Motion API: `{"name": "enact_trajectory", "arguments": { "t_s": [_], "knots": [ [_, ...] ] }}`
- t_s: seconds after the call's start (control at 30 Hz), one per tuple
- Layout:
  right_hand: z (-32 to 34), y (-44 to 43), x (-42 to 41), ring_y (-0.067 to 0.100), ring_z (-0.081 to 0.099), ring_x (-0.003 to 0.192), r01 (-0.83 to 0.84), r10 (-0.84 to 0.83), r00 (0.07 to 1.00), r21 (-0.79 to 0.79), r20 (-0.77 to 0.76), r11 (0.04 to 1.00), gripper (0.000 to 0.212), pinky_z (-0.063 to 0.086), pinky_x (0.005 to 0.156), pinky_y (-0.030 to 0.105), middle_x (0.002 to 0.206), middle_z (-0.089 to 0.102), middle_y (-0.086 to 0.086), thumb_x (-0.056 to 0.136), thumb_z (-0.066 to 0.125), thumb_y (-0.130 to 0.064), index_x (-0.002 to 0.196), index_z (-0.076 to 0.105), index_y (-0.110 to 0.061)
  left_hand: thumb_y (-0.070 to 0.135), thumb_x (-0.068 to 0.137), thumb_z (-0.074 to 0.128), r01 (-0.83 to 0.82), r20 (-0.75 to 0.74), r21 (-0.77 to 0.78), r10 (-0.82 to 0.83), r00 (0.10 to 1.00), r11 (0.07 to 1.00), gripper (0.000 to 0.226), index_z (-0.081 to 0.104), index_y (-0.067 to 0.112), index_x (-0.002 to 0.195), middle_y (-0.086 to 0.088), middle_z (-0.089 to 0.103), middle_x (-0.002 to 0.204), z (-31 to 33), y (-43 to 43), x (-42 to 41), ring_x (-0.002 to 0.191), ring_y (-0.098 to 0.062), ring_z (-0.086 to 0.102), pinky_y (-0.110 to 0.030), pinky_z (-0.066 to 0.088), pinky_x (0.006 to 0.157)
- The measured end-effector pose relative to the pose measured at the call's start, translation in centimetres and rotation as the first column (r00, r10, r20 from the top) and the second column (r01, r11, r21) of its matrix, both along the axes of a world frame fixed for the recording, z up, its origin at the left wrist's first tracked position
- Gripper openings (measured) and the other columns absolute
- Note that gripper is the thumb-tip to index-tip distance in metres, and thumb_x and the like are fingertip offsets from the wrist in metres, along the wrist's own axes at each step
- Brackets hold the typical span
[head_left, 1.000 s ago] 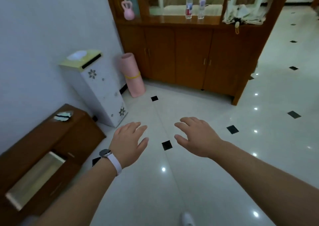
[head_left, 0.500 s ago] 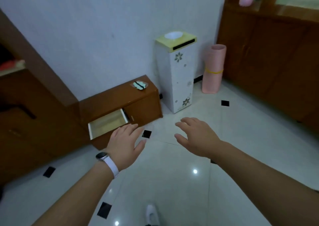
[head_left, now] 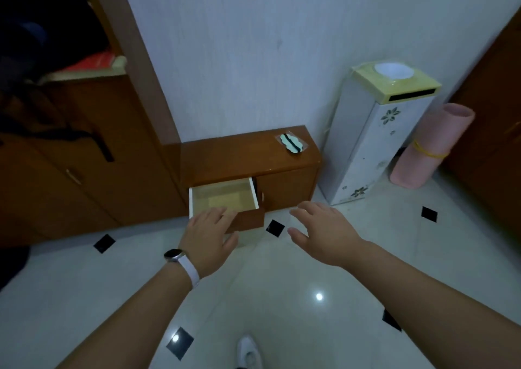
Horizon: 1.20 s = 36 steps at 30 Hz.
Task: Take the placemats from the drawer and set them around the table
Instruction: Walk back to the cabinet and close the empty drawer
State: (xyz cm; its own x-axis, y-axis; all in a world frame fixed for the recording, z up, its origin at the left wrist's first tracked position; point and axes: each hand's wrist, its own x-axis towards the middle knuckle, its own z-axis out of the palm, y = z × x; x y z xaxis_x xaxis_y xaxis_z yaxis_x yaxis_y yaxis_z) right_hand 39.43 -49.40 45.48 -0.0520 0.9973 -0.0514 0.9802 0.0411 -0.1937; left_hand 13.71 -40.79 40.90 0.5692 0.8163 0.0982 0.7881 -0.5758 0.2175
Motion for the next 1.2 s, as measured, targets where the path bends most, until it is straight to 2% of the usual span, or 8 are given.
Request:
{"name": "enact_trajectory", "arguments": {
  "t_s": [0.17, 0.4, 0.63, 0.77, 1.03, 1.2],
  "knots": [
    [-1.2, 6.1, -2.5, 0.02, 0.049, 0.119, -0.022, 0.023, 1.0, -0.038, 0.021, 0.999, 0.05, 0.04, 0.098, 0.038, 0.129, 0.054, -0.003, 0.094, 0.038, -0.054, 0.132, 0.053, -0.024, 0.043, 0.085, 0.043, 0.003, 0.024, 0.001, -0.003, 1.0, 1.0, 0.045, 0.062, 0.019, 0.118, -0.007, 0.065, 0.116, -1.3, 5.9, -2.2, 0.106, -0.028, 0.061, -0.046, 0.046, 0.088],
    [-4.4, 11.6, -3.7, 0.021, 0.044, 0.128, -0.046, 0.045, 0.999, -0.109, -0.007, 0.993, 0.049, 0.036, 0.101, 0.037, 0.136, 0.051, 0.001, 0.096, 0.044, -0.049, 0.134, 0.051, -0.02, 0.042, 0.084, 0.044, -0.055, -0.005, -0.071, 0.055, 0.998, 0.996, 0.045, 0.062, 0.018, 0.118, -0.008, 0.065, 0.117, -4.4, 9.9, -4.3, 0.106, -0.029, 0.061, -0.043, 0.047, 0.086],
    [-9.3, 17.3, -3.1, 0.023, 0.048, 0.122, -0.07, 0.066, 0.997, -0.173, -0.03, 0.982, 0.048, 0.042, 0.096, 0.039, 0.13, 0.053, 0.0, 0.093, 0.04, -0.052, 0.128, 0.054, -0.022, 0.04, 0.083, 0.045, -0.098, -0.044, -0.111, 0.093, 0.995, 0.989, 0.046, 0.064, 0.015, 0.116, -0.008, 0.064, 0.115, -7.5, 13.2, -4.5, 0.103, -0.028, 0.061, -0.04, 0.048, 0.088],
    [-12.0, 20.7, -2.8, 0.024, 0.051, 0.117, -0.118, 0.106, 0.992, -0.211, -0.066, 0.97, 0.058, 0.044, 0.091, 0.039, 0.126, 0.055, 0.001, 0.087, 0.03, -0.056, 0.123, 0.056, -0.02, 0.04, 0.084, 0.046, -0.17, -0.061, -0.153, 0.162, 0.985, 0.973, 0.046, 0.06, 0.015, 0.12, -0.01, 0.061, 0.121, -8.8, 15.6, -4.2, 0.112, -0.03, 0.057, -0.042, 0.046, 0.092],
    [-16.4, 27.2, -2.3, 0.028, 0.047, 0.12, -0.157, 0.143, 0.987, -0.246, -0.074, 0.957, 0.045, 0.042, 0.094, 0.041, 0.131, 0.052, 0.008, 0.094, 0.045, -0.046, 0.125, 0.053, -0.014, 0.042, 0.085, 0.04, -0.255, -0.12, -0.225, 0.233, 0.965, 0.94, 0.054, 0.056, 0.015, 0.129, -0.014, 0.054, 0.136, -12.5, 20.3, -3.5, 0.126, -0.034, 0.049, -0.047, 0.04, 0.101],
    [-19.4, 28.8, -3.0, 0.029, 0.051, 0.118, -0.13, 0.116, 0.991, -0.236, -0.071, 0.963, 0.051, 0.044, 0.091, 0.041, 0.128, 0.056, 0.008, 0.093, 0.041, -0.05, 0.125, 0.057, -0.014, 0.043, 0.085, 0.041, -0.22, -0.138, -0.254, 0.19, 0.972, 0.942, 0.055, 0.058, 0.012, 0.127, -0.017, 0.055, 0.135, -15.5, 22.9, -4.1, 0.125, -0.036, 0.051, -0.048, 0.043, 0.098]
  ]
}}
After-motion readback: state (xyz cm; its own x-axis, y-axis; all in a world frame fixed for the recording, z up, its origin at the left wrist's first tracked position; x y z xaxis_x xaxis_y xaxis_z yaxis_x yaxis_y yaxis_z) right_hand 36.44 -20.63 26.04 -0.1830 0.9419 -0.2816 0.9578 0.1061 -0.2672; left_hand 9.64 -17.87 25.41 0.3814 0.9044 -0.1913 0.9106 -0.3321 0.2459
